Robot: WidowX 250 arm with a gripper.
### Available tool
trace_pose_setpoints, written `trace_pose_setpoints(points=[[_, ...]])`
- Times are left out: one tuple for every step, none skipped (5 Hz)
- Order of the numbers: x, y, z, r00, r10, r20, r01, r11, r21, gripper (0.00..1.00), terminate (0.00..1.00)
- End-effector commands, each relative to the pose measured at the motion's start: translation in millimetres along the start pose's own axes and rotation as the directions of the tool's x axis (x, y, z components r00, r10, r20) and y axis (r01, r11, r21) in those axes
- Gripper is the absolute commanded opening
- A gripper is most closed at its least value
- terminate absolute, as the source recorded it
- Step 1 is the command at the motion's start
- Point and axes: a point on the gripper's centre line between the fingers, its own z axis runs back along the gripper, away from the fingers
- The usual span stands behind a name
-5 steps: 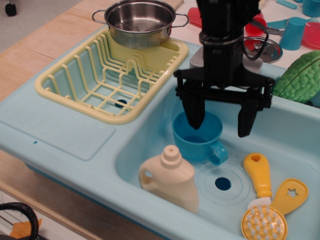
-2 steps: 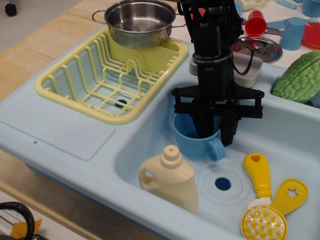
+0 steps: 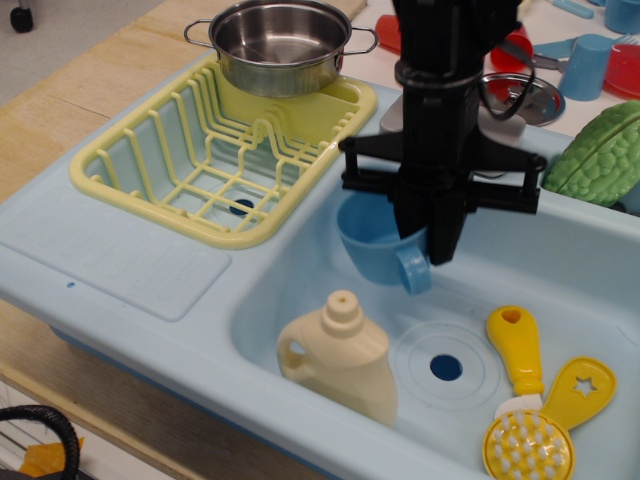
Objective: Put cup into pot or pan
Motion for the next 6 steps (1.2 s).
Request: trace_pose_setpoints(points=[[5, 5, 55, 0.985, 0.011, 0.170, -0.012, 1.000, 0.003, 0.00, 0.00], [35, 21, 81, 0.978, -0.017, 0.210, 0.010, 0.999, 0.033, 0.00, 0.00], [65, 37, 94, 0.971, -0.053, 0.235, 0.044, 0.998, 0.043, 0.00, 0.00], [90, 54, 100, 0.975, -0.065, 0.214, 0.053, 0.997, 0.061, 0.00, 0.00], [114, 72, 100, 0.980, -0.069, 0.187, 0.055, 0.996, 0.076, 0.00, 0.00], [128, 86, 93, 0.987, -0.054, 0.153, 0.043, 0.996, 0.078, 0.00, 0.00]])
